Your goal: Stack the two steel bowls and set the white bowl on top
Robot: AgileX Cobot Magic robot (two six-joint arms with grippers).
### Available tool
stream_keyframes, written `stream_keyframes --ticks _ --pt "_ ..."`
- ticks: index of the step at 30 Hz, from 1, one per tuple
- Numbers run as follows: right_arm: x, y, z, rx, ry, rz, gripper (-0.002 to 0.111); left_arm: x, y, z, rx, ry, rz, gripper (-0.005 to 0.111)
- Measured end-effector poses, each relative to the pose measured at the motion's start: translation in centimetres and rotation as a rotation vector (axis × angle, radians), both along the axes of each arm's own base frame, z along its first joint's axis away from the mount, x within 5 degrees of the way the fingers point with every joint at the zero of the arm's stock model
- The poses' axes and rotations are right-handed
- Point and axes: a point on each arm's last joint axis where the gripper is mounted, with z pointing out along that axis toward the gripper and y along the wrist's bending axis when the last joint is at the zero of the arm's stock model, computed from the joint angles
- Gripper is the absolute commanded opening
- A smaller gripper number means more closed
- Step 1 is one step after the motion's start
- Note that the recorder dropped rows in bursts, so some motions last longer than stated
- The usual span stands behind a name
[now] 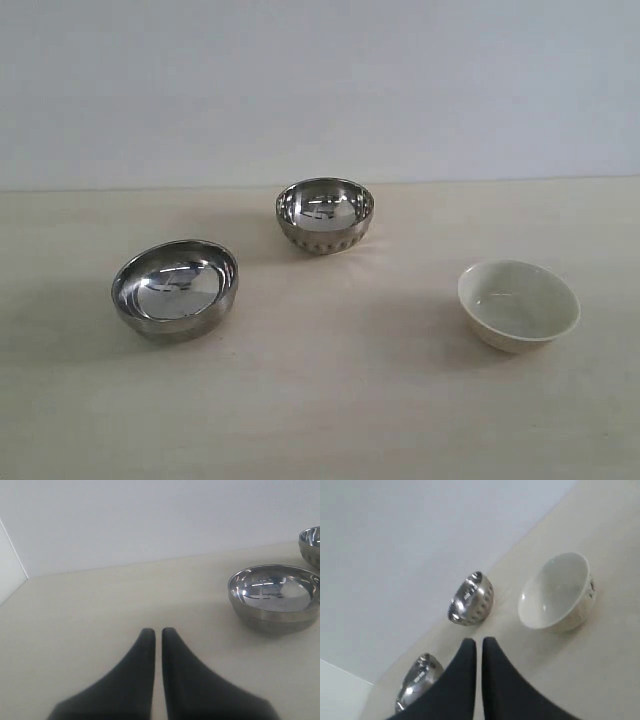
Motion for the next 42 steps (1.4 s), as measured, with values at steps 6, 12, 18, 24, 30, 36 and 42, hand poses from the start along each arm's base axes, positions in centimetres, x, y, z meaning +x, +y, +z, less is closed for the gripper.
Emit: stream_keyframes --ticks 6,12,18,24,30,36,42 --pt "0.0 -0.4 2.2 0.005 -0.168 -0.037 0.000 0.0 0.0 0.0 0.000 0.000 0.000 0.004" --pt "0.2 -0.2 9.3 -0.089 -0.263 -0.030 0.000 0.0 0.0 0.0 0.000 0.000 0.000 0.004" --pt "4.6 1.1 14.1 -0.239 -0.155 0.022 0.000 0.0 0.0 0.0 0.000 0.000 0.000 0.004" --pt "10.4 5.6 16.0 -0.402 -0.070 0.235 0.000 0.0 0.0 0.0 0.000 0.000 0.000 0.004" --pt "15.7 13.4 14.9 -0.550 0.021 0.500 0.000 0.0 0.0 0.0 0.000 0.000 0.000 0.004" --pt "19.7 20.1 12.3 -0.626 0.123 0.651 0.002 0.0 0.0 0.0 0.000 0.000 0.000 0.004" --pt "23.7 24.2 7.8 -0.659 0.265 0.703 0.041 0.0 0.0 0.0 0.000 0.000 0.000 0.004"
